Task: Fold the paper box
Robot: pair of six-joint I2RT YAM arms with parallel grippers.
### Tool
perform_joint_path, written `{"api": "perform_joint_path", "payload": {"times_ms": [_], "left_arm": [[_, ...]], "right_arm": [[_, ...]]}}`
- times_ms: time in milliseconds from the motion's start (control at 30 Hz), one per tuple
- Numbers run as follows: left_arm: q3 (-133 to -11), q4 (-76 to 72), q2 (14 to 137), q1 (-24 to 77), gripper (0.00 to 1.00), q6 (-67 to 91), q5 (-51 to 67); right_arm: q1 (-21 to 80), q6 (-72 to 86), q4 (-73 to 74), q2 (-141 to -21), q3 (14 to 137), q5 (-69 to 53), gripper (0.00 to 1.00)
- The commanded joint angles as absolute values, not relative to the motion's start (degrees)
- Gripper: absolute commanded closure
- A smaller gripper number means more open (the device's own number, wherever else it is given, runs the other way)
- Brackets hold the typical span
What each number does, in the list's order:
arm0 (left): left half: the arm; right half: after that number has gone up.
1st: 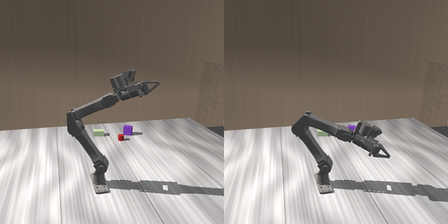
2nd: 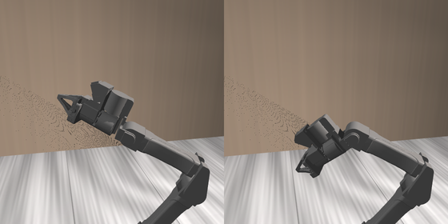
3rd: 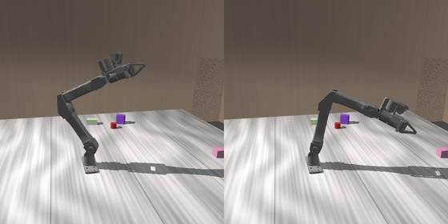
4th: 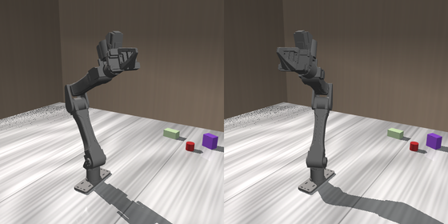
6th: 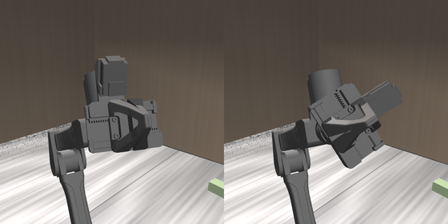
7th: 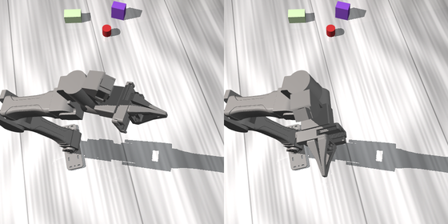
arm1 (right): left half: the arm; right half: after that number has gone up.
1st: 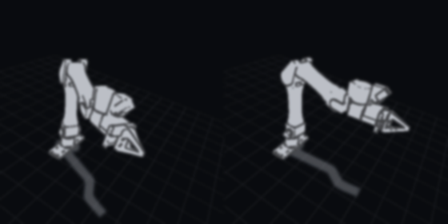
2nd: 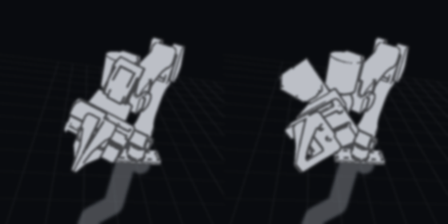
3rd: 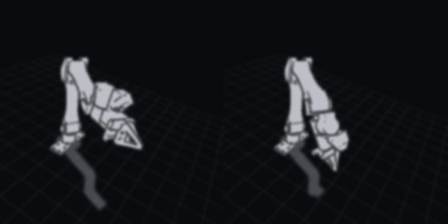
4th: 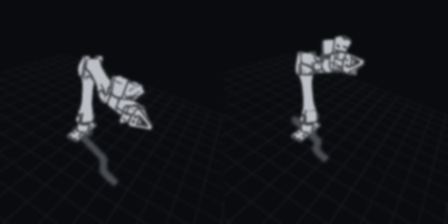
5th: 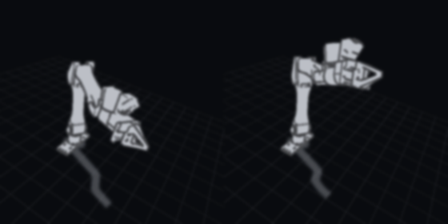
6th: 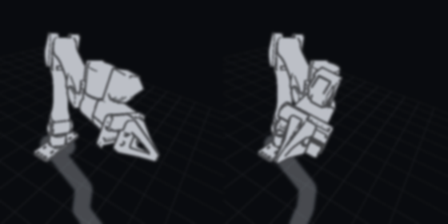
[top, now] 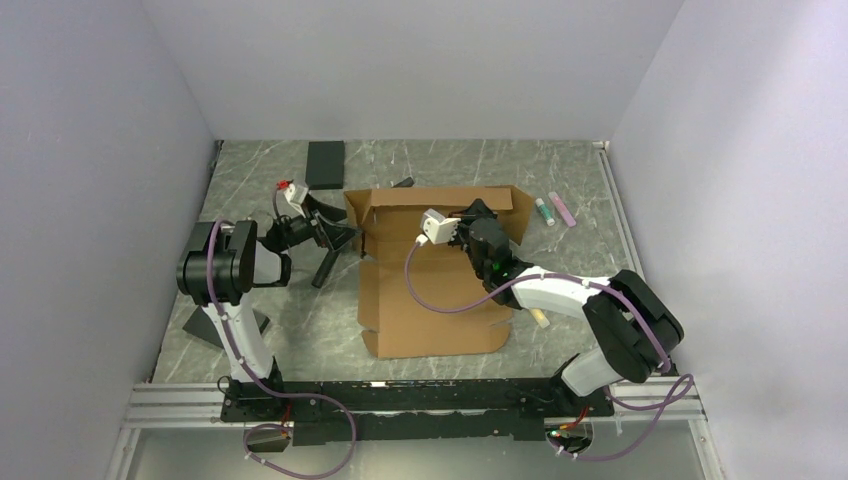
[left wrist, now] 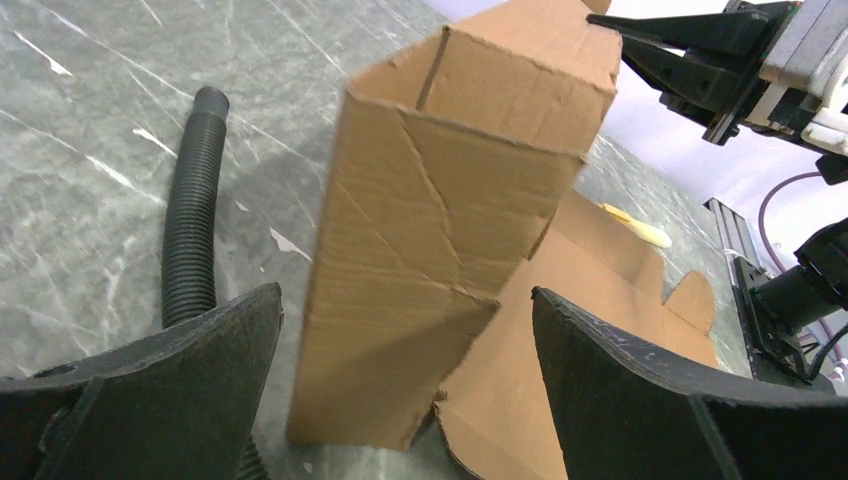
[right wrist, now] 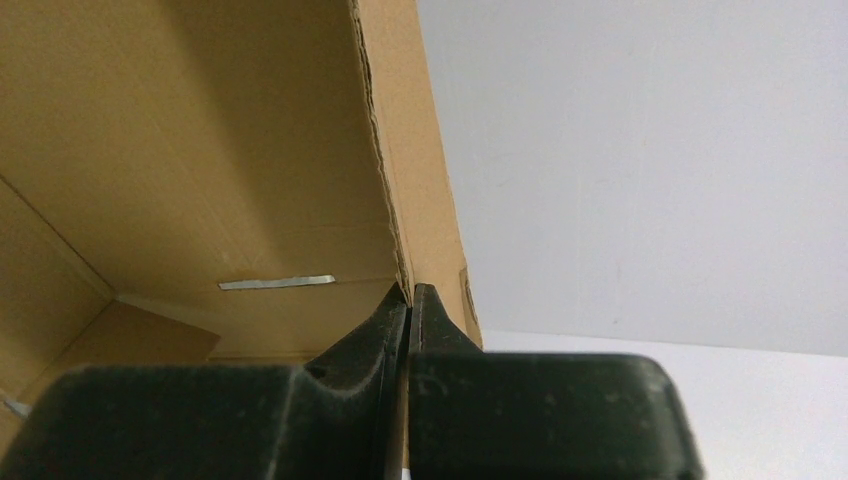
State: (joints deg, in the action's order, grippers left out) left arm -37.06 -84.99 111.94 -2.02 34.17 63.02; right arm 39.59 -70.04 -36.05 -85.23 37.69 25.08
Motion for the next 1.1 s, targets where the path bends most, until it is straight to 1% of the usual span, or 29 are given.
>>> {"api": "perform_joint_path", "payload": {"times_ms": [0,333,733,1067], "left_arm": [[-35.49,-89.03,109.03,-1.85,0.01,34.7,64.86],[-34.0,-88.95,108.43,-0.43,0.0,33.42,60.72],[-37.02,-89.05,109.68,-0.35,0.01,35.73,62.34],[-30.8,-89.03,103.72,1.87,0.0,35.93,63.0]], "right_arm": [[39.95,-67.77,-33.41,-86.52,39.28,24.78,1.0],[40.81,-68.04,-33.31,-86.92,39.4,25.08,1.0],[41.4,-67.59,-32.87,-87.63,39.86,25.32,1.0],[41.3,-66.78,-32.42,-89.32,41.5,27.24,1.0]]}}
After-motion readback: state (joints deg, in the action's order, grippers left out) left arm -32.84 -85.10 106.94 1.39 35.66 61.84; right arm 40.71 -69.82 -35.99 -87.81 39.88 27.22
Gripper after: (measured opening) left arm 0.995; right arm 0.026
